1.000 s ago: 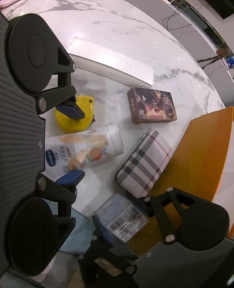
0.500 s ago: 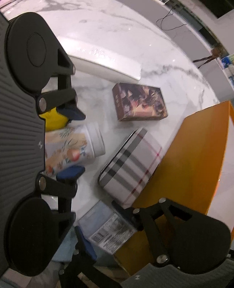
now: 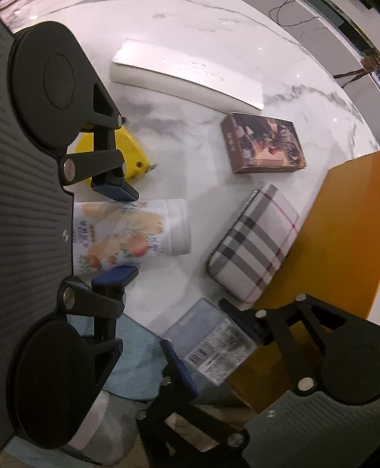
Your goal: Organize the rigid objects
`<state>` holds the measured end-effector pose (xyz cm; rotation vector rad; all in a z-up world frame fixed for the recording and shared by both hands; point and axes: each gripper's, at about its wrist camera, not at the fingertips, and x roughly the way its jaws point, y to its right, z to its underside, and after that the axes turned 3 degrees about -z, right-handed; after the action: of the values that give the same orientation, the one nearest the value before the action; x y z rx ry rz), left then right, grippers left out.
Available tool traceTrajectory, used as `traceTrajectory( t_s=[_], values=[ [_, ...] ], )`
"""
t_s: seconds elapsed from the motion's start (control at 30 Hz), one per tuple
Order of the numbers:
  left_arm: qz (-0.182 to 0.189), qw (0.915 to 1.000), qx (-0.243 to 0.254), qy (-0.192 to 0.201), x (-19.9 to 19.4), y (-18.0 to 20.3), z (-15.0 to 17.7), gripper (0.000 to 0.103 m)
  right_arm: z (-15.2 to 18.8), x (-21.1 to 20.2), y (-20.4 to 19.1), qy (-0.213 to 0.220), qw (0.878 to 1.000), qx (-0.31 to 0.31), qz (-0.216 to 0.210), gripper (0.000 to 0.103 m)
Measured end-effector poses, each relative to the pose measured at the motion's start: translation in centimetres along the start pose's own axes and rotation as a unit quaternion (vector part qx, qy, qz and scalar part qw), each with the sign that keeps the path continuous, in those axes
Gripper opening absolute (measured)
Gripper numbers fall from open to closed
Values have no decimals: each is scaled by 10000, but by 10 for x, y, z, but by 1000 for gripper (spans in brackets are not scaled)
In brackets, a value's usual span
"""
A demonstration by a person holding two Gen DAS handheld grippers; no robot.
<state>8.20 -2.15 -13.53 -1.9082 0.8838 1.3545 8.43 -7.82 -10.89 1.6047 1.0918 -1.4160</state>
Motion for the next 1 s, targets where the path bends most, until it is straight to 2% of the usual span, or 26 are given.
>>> traceTrajectory(
  t_s=[0.07, 0.27, 0.33, 0.47, 0.63, 0.7, 0.77, 0.83, 0.87, 1.0],
  values=[
    [23, 10000, -5, -40, 1, 0, 4, 63, -1, 1, 0, -25, 10000, 22, 13, 49],
    [-4, 9998, -107, 163, 3, 3, 1, 69, -7, 3, -3, -112, 9999, -1, 72, 50],
    [36, 9996, -225, 193, 5, 2, 1, 76, -8, 5, -3, -154, 9999, 3, 77, 50],
    [172, 9988, -406, 206, 9, -5, 1, 79, -11, 10, -1, -235, 9997, 4, 62, 52],
    [153, 9989, -393, 216, 10, -6, 0, 88, -14, 14, -1, -268, 9996, -74, 40, 54],
    [204, 9987, -400, 222, 10, -6, 0, 83, -15, 13, -2, -254, 9996, -68, 49, 54],
    [243, 9989, -300, 266, 8, -5, 1, 72, -13, 16, -1, -259, 9996, -62, 58, 51],
    [258, 9990, -216, 299, 5, -1, 2, 56, -11, 16, -1, -246, 9996, -70, 80, 49],
    [256, 9990, -185, 305, 4, 1, 1, 52, -11, 16, -1, -231, 9997, -51, 73, 49],
    [213, 9992, -104, 318, 2, 5, 0, 52, -10, 15, -2, -160, 9998, -22, 92, 49]
  ],
)
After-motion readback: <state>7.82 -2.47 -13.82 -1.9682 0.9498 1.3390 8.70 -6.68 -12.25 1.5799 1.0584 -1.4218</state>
